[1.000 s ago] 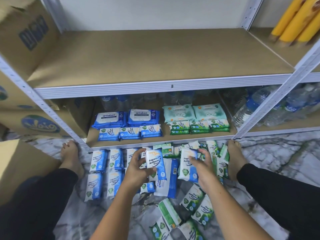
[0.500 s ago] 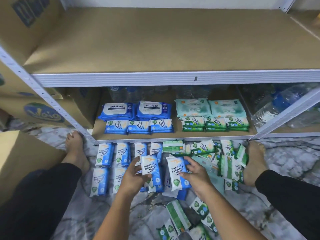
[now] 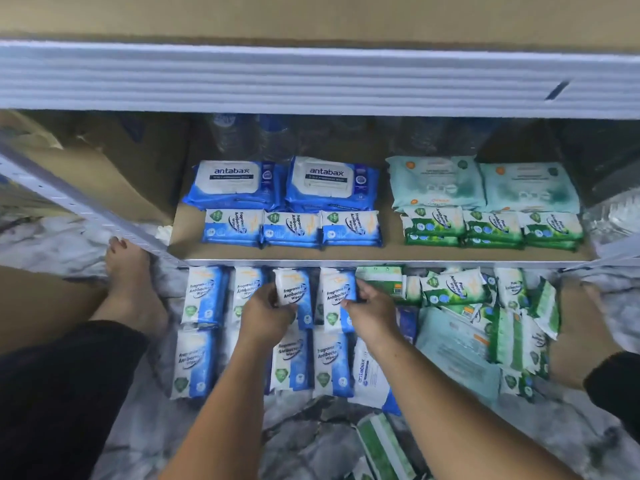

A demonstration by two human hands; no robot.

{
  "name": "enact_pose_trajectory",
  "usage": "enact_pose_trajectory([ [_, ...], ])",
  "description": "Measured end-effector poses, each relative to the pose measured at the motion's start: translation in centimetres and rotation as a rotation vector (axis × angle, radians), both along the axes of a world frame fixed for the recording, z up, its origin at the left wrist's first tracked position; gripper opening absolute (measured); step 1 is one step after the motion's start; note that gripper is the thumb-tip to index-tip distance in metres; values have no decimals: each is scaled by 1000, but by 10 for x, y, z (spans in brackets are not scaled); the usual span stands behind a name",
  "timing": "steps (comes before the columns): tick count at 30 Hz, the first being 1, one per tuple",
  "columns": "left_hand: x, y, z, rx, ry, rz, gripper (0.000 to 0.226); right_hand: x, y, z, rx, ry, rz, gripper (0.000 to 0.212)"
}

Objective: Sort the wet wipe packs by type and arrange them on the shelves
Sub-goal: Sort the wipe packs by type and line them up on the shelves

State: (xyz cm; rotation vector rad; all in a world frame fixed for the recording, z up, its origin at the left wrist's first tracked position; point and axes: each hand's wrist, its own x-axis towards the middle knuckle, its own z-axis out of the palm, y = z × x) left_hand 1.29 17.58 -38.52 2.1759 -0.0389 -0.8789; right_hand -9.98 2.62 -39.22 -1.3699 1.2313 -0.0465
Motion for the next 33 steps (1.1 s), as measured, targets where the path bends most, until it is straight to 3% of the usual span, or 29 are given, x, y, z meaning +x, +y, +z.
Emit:
enact_pose_trajectory([
  [2,13,-8,-10,81,-59,-14,31,18,4,-11,-27,2,-55,52],
  [7,22,-19,-26,151,-127,-54,19,37,24,-35,-182,104,-91,49],
  [12,19,-29,-18,370,-210,-163,18,41,29,-36,-413,328,76,38],
  [17,25,-33,-10,587,-266,-324,35,41,21,-28,-484,423,230,25],
  [20,22,-33,-9,541,-305,-309,42,33,16,-24,-514,411,216,37],
  [24,0,-37,-4,420,-442,-280,21,0,10,-14,-543,331,131,29],
  [29,-47,-44,8,312,-377,-366,19,-84,2,0,-497,402,135,24],
  [33,-90,-48,21,338,-331,-567,20,-150,-7,18,-358,483,132,22],
])
